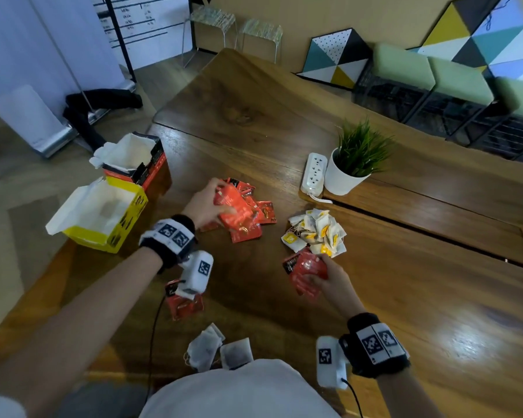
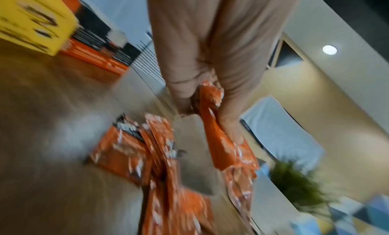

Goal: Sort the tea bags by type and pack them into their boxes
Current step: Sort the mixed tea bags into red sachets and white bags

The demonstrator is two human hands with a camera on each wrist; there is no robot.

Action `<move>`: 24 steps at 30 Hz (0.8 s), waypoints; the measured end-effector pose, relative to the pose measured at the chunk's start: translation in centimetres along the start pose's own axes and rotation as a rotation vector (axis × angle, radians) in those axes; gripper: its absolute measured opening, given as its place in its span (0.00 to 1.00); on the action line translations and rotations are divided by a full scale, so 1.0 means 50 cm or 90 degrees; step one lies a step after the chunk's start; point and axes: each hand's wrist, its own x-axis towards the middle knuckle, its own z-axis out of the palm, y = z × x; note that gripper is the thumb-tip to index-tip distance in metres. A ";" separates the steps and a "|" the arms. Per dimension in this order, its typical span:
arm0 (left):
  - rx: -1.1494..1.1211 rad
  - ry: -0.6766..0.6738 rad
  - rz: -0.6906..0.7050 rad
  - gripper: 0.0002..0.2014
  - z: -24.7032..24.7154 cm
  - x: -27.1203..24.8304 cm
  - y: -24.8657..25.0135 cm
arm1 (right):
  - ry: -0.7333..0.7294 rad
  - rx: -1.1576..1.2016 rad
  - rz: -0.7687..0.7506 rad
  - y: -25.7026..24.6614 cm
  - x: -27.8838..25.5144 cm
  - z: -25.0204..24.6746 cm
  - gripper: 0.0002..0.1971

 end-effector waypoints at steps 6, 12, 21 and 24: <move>-0.047 0.155 -0.149 0.35 -0.055 0.089 -0.031 | -0.033 0.045 -0.070 -0.166 0.157 0.029 0.23; -0.269 0.073 -0.190 0.35 -0.059 0.122 -0.056 | -0.004 0.184 -0.033 -0.270 0.291 0.072 0.14; 0.228 0.065 -0.110 0.27 -0.088 0.106 -0.125 | 0.004 -0.152 -0.096 -0.237 0.325 0.172 0.25; 0.316 -0.005 -0.101 0.24 -0.107 0.078 -0.170 | 0.063 -0.287 -0.176 -0.235 0.304 0.164 0.26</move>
